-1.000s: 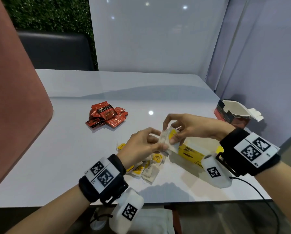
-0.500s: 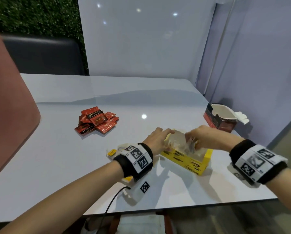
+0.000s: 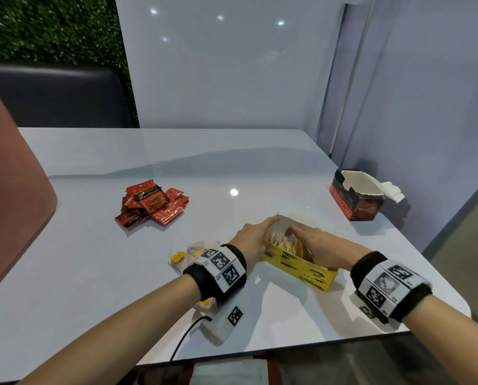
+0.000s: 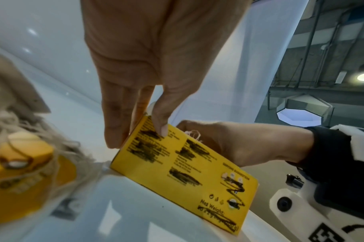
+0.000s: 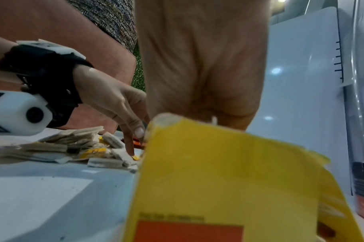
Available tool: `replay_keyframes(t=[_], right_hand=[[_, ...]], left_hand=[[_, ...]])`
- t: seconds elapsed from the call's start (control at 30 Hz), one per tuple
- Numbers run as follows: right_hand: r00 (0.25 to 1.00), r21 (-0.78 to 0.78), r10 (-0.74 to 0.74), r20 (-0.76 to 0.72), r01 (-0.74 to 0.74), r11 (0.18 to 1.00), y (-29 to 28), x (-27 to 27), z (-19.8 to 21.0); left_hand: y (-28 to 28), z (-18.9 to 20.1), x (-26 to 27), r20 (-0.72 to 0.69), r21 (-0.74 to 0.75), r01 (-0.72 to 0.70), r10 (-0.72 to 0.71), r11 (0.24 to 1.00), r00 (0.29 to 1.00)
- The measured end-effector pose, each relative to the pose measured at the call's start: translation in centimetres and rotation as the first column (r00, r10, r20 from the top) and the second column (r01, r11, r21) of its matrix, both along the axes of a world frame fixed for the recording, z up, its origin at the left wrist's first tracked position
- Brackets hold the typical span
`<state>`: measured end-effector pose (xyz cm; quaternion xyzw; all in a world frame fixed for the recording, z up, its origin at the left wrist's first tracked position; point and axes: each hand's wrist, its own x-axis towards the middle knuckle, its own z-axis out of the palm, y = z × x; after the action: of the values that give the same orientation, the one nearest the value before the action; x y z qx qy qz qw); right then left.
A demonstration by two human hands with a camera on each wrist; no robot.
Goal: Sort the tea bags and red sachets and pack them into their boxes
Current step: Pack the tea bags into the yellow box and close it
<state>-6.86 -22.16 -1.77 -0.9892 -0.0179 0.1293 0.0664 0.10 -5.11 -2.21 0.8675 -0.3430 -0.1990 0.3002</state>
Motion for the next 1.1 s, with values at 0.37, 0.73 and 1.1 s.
replay_keyframes(t=[0.37, 0.73, 1.1], right_hand=[[1.000, 0.060, -0.012, -0.010, 0.012, 0.998, 0.7, 0.2, -0.3], [0.997, 0.038, 0.015, 0.076, -0.018, 0.999, 0.3, -0.6, -0.9], [0.999, -0.058, 0.046, 0.010, -0.046, 0.997, 0.2, -1.0, 0.0]], left_hand=[[-0.1, -0.3, 0.4, -0.050, -0.011, -0.025, 0.025, 1.000, 0.998], [0.8, 0.3, 0.3, -0.043, -0.015, -0.033, 0.032, 0.999, 0.999], [0.6, 0.0, 0.6, -0.056, -0.023, -0.044, 0.043, 0.999, 0.998]])
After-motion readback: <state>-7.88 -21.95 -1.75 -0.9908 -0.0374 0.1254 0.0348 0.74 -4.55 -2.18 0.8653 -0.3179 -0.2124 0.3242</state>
